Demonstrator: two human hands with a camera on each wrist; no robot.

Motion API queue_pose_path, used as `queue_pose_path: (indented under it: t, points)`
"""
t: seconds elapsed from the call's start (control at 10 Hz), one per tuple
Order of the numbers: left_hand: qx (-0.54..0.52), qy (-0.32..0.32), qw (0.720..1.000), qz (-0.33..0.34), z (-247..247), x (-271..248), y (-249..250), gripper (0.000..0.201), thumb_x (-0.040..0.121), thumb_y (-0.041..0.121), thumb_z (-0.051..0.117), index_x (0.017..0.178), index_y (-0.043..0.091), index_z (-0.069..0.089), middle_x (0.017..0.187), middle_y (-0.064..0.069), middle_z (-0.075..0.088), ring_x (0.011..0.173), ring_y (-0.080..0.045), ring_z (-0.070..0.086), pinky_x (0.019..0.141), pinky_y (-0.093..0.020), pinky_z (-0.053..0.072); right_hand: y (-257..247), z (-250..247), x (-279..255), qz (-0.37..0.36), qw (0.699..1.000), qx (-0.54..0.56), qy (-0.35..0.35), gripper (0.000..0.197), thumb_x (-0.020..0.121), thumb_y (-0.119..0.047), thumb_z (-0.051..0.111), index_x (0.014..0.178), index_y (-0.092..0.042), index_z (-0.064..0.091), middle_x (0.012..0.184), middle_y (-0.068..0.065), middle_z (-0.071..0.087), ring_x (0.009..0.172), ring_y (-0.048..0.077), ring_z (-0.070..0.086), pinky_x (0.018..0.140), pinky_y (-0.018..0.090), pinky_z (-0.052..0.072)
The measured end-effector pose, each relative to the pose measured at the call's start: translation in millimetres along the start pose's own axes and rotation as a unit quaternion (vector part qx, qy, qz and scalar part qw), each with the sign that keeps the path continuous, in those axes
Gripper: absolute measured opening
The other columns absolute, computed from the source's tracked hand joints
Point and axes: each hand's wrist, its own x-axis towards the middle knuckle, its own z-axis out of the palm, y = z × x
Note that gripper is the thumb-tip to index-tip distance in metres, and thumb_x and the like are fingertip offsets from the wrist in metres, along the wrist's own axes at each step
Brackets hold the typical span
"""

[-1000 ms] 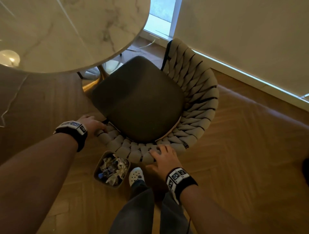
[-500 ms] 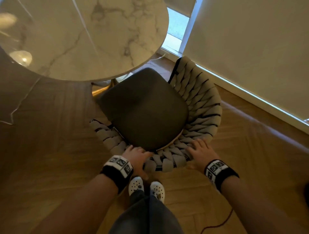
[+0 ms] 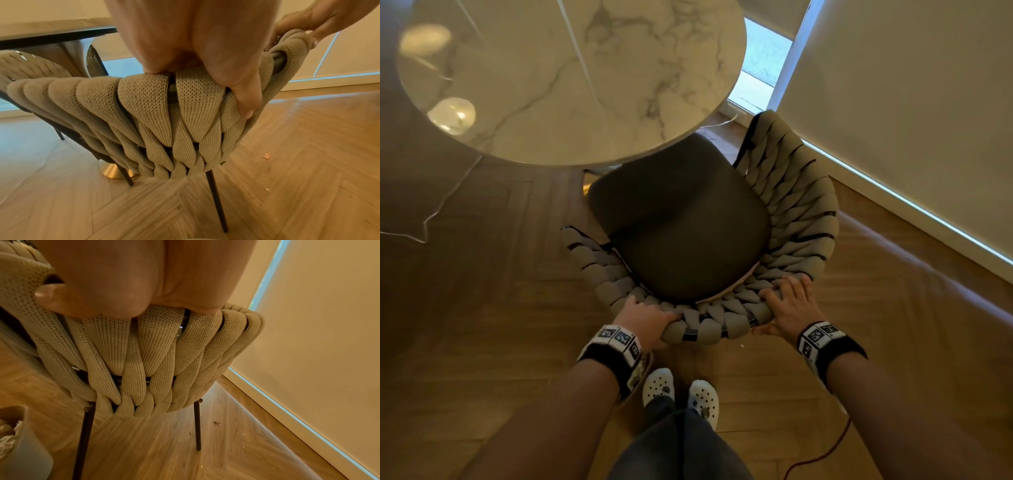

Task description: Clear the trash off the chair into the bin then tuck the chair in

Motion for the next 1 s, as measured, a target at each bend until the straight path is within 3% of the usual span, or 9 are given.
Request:
queue_pose_path:
  t: [0.3, 0.6, 0.7, 0.8, 0.9, 1.0]
  points:
    - [0.023, 0.024, 0.999, -0.009, -17.0, 20.8, -44.3, 0.058, 0.093, 0.052, 0.054, 0.146, 0.044, 0.031, 0.134, 0.004, 0.059, 0.121, -0.023, 0.056, 0.107, -0.053, 0.030, -9.2, -20.5, 45.8, -0.041, 0.998, -0.012, 0.039, 0.084, 0.051, -0.083, 0.052, 0.108, -0.023, 0.051, 0.107, 0.020, 0.056, 0.108, 0.040, 0.045, 0.103, 0.058, 0.019]
    - [0.006, 0.025, 1.000, -0.003, -19.1, 24.8, -44.8, 0.056, 0.092, 0.052, 0.055, 0.143, 0.045, 0.035, 0.125, 0.006, 0.062, 0.116, -0.022, 0.058, 0.106, -0.053, 0.030, -4.3, -19.8, 50.3, -0.036, 0.999, -0.019, 0.026, 0.083, 0.054, -0.085, 0.045, 0.110, -0.025, 0.057, 0.112, 0.017, 0.057, 0.112, 0.042, 0.050, 0.106, 0.056, 0.014]
    - [-0.031, 0.019, 0.999, -0.022, -23.4, 17.1, -40.0, 0.055, 0.088, 0.052, 0.060, 0.139, 0.043, 0.043, 0.126, 0.007, 0.060, 0.117, -0.020, 0.055, 0.108, -0.048, 0.028, -4.7, -25.4, 45.7, -0.039, 0.998, -0.050, 0.018, 0.084, 0.059, -0.083, 0.052, 0.119, -0.025, 0.055, 0.122, 0.017, 0.054, 0.121, 0.041, 0.043, 0.108, 0.055, 0.008]
    - [-0.086, 0.044, 0.994, -0.047, -32.1, -3.6, -35.4, 0.057, 0.088, 0.051, 0.061, 0.140, 0.035, 0.046, 0.128, 0.003, 0.057, 0.115, -0.019, 0.055, 0.101, -0.037, 0.040, -15.0, -44.6, 35.8, -0.018, 0.999, -0.030, 0.000, 0.081, 0.072, -0.075, 0.052, 0.135, -0.026, 0.043, 0.143, 0.014, 0.036, 0.138, 0.036, 0.023, 0.115, 0.053, 0.006]
    - [-0.217, 0.113, 0.967, -0.074, -19.1, -38.5, -38.1, 0.042, 0.094, 0.047, 0.055, 0.134, 0.032, 0.052, 0.128, 0.013, 0.047, 0.118, -0.013, 0.051, 0.097, -0.027, 0.045, -22.1, -44.2, 11.8, -0.002, 0.998, 0.058, 0.015, 0.071, 0.085, -0.057, 0.053, 0.145, -0.024, 0.032, 0.155, 0.010, 0.022, 0.145, 0.032, 0.014, 0.117, 0.047, 0.018]
    - [-0.278, 0.120, 0.950, -0.075, 3.0, -83.4, -45.5, 0.015, 0.097, 0.048, 0.050, 0.112, 0.048, 0.052, 0.121, 0.022, 0.045, 0.107, -0.001, 0.051, 0.092, -0.021, 0.046, -23.8, -22.1, -35.6, 0.006, 0.996, 0.092, -0.005, 0.066, 0.089, -0.053, 0.042, 0.147, -0.026, 0.027, 0.156, 0.009, 0.025, 0.142, 0.027, 0.027, 0.115, 0.042, 0.029]
